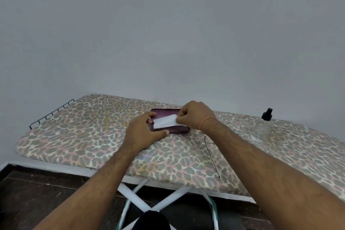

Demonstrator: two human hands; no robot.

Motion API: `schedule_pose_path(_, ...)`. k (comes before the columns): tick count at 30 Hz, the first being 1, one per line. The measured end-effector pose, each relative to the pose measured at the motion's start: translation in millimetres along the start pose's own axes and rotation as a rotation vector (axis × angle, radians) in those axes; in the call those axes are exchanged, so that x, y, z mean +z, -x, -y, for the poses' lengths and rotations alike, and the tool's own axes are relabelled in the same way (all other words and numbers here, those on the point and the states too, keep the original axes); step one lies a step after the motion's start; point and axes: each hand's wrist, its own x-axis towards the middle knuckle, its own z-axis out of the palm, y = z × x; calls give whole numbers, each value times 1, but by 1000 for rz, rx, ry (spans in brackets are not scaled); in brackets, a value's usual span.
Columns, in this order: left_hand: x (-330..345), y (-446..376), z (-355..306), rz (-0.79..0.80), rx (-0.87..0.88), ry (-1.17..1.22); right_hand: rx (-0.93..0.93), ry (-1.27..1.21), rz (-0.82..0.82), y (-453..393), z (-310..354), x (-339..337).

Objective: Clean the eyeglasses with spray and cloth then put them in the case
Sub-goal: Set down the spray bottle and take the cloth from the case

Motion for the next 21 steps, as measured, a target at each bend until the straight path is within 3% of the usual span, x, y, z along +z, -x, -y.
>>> schedule_pose_path(9, -1, 2, -9, 19, -53, -20, -138, -53, -96, 43, -26, -48)
schedule_pose_path(14, -8, 8, -35, -34, 106, 245, -263, -2, -57, 69, -55, -75)
schedule_pose_path(16, -9, 10, -63, 125, 103, 354, -306, 36, -49, 79, -68, -84)
schedule_pose_path(19, 3, 11, -107, 477, 37, 346, -352, 76, -31, 91, -84, -93)
schedule_pose_path(21, 17, 12, -123, 613, 26, 336, -376, 83, -42, 99, -94, -96)
